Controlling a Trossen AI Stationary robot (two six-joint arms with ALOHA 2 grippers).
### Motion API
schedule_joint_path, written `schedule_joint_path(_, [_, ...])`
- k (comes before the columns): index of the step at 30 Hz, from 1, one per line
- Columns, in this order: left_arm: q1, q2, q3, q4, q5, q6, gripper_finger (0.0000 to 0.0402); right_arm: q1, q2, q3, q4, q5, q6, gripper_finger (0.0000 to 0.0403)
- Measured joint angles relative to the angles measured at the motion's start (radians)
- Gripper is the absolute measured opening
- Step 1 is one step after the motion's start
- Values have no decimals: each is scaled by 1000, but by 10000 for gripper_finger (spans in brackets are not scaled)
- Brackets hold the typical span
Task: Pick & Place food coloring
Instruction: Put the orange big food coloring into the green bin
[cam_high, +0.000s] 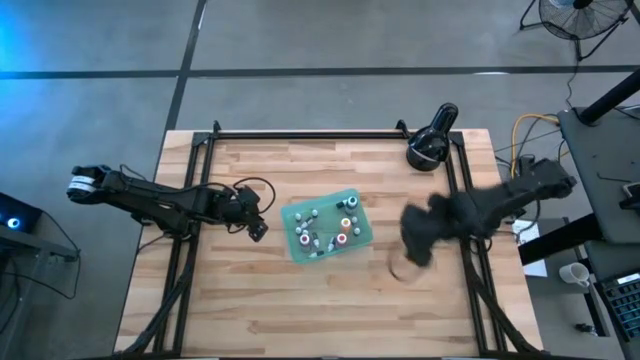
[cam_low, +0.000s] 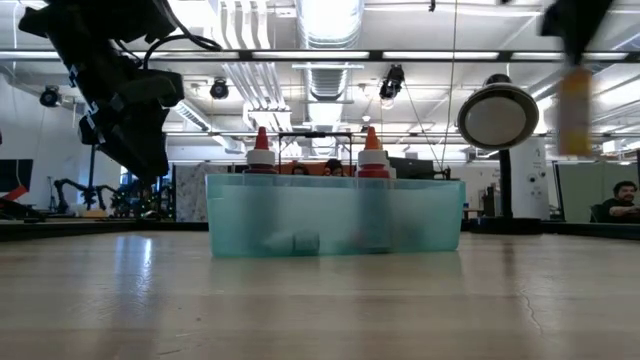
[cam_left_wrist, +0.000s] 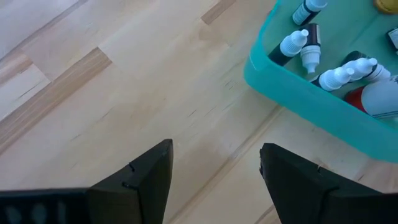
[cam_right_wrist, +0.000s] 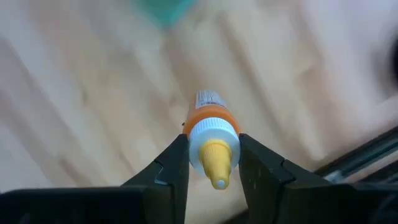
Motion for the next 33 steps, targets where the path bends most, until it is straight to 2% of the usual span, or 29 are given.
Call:
schedule_joint_path(4, [0, 0, 0, -1, -2, 5, 213, -227, 91, 190, -19, 21, -139, 102])
schedule_joint_path(8, [-2, 0, 0, -2, -2, 32, 213, -359, 251, 387, -33, 25, -299, 102])
schedule_joint_path(14, [-3, 0, -1, -2, -34, 52, 213, -408, 516, 685, -122, 20, -463, 101])
schedule_joint_path(22, [-4, 0, -40, 0, -36, -7, 213, -447, 708, 1045, -135, 23, -507, 101])
schedule_joint_path(24, [-4, 0, -65, 14, -35, -31, 213, -459, 750, 1094, -119, 3, -511, 101])
schedule_joint_path(29, [-5, 0, -121, 60, 11, -84, 213, -473, 842, 1069, -99, -61, -519, 101])
schedule_joint_path(33, [-9, 0, -145, 88, 32, -105, 213, -475, 877, 1074, -67, -65, -530, 101])
